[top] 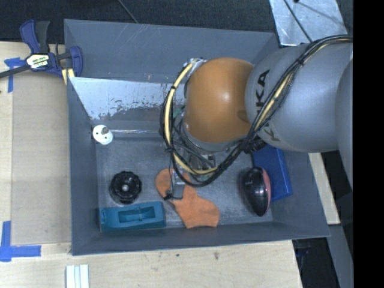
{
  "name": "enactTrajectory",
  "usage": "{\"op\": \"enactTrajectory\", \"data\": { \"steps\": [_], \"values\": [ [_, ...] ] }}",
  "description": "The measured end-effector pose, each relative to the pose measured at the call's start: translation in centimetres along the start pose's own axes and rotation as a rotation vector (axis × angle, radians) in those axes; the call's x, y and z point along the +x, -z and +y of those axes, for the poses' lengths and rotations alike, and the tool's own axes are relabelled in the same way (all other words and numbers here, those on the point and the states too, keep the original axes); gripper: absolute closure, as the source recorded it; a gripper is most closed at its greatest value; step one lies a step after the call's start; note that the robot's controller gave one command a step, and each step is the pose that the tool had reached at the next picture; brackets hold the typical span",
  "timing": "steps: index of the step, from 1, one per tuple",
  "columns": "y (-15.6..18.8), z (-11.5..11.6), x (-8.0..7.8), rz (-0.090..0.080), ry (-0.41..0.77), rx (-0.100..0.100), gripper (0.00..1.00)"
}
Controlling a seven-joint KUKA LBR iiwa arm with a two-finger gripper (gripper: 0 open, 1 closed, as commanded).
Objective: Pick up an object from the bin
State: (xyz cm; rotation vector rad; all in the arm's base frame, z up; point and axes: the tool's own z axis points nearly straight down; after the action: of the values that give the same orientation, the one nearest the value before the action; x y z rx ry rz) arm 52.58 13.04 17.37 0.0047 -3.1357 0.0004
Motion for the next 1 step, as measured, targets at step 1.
{"op": "enactTrajectory", "data": {
  "steps": [1],
  "values": [
    [0.47, -0.07, -0.18, -0.009, -0.003, -0.001, 0.00]
  ]
}}
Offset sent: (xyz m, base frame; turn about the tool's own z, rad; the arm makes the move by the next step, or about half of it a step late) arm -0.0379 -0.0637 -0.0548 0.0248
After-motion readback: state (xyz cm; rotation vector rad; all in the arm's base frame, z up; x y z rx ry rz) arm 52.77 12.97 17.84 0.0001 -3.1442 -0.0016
